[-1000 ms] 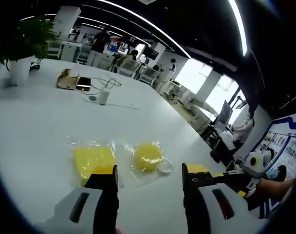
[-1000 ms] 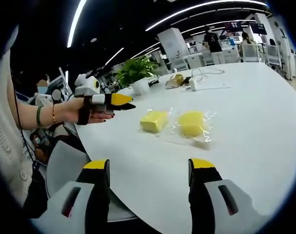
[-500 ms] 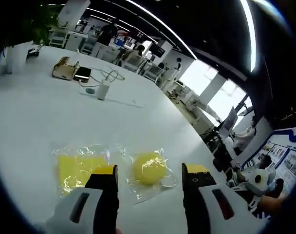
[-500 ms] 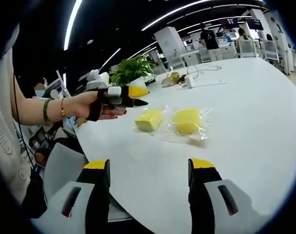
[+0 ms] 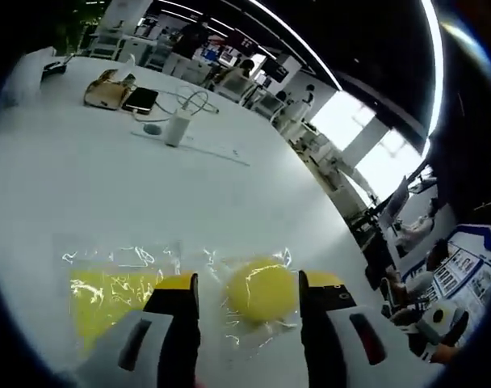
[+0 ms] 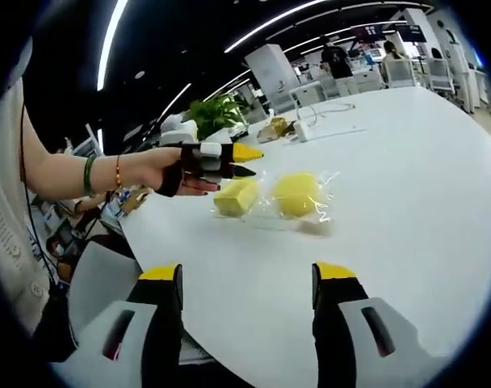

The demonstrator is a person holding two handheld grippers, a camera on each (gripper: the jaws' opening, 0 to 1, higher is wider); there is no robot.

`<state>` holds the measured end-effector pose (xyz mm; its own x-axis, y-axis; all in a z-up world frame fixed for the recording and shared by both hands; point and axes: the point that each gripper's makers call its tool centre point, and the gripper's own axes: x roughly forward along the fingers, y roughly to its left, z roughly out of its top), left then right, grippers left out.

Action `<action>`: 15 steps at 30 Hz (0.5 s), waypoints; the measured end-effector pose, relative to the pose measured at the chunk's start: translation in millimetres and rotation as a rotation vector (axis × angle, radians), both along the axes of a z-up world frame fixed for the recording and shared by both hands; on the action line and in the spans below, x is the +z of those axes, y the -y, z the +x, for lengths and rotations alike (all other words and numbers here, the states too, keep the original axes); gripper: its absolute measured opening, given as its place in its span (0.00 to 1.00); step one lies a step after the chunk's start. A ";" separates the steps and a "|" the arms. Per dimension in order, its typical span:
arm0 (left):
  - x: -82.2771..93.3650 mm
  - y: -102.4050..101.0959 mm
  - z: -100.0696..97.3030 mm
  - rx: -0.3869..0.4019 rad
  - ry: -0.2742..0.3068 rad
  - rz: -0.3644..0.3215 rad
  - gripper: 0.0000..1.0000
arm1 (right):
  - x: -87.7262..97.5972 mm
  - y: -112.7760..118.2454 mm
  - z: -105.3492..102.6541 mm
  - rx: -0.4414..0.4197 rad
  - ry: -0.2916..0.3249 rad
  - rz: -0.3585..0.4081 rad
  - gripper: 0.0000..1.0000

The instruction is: Compare the silicone blocks by pressing each to a similar depth, holding the contact briefly, and releasing to observe deformation and rebound differences across the visible hardness samples.

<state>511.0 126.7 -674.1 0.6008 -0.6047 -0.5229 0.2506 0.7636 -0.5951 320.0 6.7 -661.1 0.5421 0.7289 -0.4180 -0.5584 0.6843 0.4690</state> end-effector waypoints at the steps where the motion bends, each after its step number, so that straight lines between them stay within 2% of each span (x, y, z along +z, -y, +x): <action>1: -1.5 1.3 2.6 0.002 -0.005 0.000 0.48 | -0.8 0.8 0.3 -0.002 -0.002 0.000 0.60; 4: -13.2 2.6 10.4 0.003 -0.032 0.057 0.52 | -2.3 2.9 1.5 -0.008 -0.007 0.001 0.60; 11: -27.4 13.2 18.5 -0.021 -0.078 0.092 0.51 | -5.9 6.8 3.5 -0.020 -0.016 0.003 0.60; 14: -32.1 16.6 22.4 -0.014 -0.094 0.078 0.49 | -7.1 8.0 4.1 -0.024 -0.019 0.005 0.60; 15: -33.7 17.6 25.1 0.007 -0.114 0.054 0.48 | -7.3 8.3 3.9 -0.024 -0.021 0.005 0.60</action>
<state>536.0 109.1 -707.9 0.5398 -0.5697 -0.6197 0.1784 0.7969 -0.5772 323.9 -1.6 -668.5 0.5509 0.7178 -0.4257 -0.5315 0.6951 0.4841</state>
